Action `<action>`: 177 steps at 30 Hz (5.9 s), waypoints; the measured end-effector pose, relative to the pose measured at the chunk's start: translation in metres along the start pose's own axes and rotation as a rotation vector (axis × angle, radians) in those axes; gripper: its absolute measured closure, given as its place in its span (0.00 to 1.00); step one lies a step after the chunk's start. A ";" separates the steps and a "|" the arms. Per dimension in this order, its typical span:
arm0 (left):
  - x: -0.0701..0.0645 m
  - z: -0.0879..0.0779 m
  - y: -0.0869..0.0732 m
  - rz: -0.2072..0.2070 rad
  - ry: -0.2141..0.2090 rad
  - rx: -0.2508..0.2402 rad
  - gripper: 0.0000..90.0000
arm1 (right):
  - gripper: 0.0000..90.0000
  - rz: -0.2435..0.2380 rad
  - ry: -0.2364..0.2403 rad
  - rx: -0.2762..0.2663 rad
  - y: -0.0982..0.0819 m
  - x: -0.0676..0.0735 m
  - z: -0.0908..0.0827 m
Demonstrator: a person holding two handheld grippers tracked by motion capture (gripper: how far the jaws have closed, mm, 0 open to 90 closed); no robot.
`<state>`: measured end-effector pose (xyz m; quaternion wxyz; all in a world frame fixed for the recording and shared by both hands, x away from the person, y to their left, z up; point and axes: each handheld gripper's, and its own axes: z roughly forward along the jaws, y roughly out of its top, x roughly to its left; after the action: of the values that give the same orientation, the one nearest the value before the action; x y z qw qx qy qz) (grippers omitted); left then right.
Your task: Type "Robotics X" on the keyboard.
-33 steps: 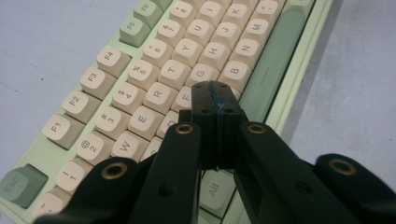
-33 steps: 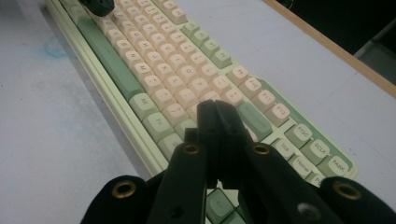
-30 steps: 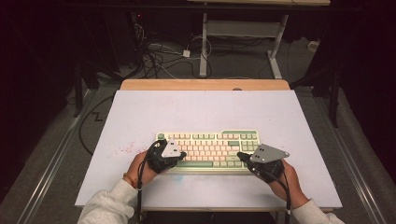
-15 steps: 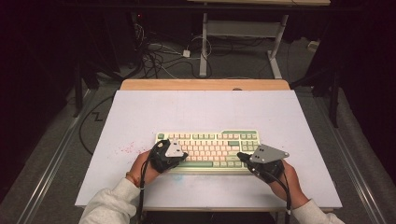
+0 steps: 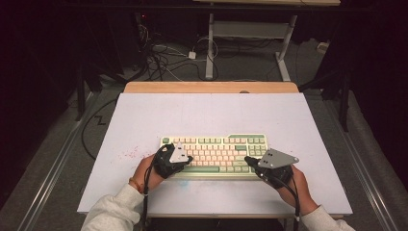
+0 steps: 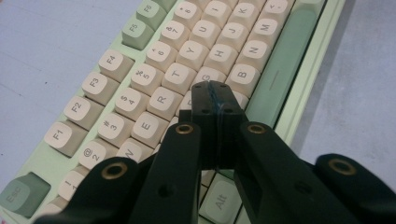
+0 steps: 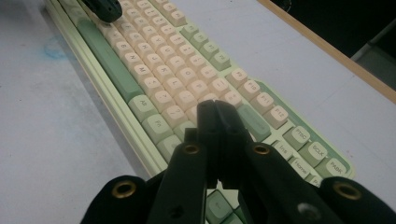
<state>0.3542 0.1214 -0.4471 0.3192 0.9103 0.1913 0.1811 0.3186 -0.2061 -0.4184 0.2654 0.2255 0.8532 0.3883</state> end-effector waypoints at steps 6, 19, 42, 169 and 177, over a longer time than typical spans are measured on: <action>0.000 -0.003 0.000 0.002 0.007 -0.013 0.98 | 1.00 -0.004 0.000 -0.002 0.000 0.000 -0.001; -0.002 -0.008 0.000 0.010 0.015 -0.024 0.98 | 1.00 -0.007 0.002 -0.003 0.000 0.001 0.000; 0.008 -0.021 -0.012 -0.038 0.058 -0.048 0.97 | 1.00 -0.008 0.011 0.005 -0.004 0.001 0.006; -0.007 -0.031 -0.013 -0.005 0.049 -0.147 0.92 | 0.99 -0.017 0.011 -0.004 -0.001 0.001 0.001; -0.011 -0.028 -0.011 0.008 0.034 -0.141 0.92 | 1.00 -0.017 0.018 0.020 -0.003 0.002 0.008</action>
<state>0.3291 0.1386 -0.4358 0.3784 0.8832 0.1797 0.2108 0.3216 -0.2026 -0.4255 0.2587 0.2173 0.8614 0.3793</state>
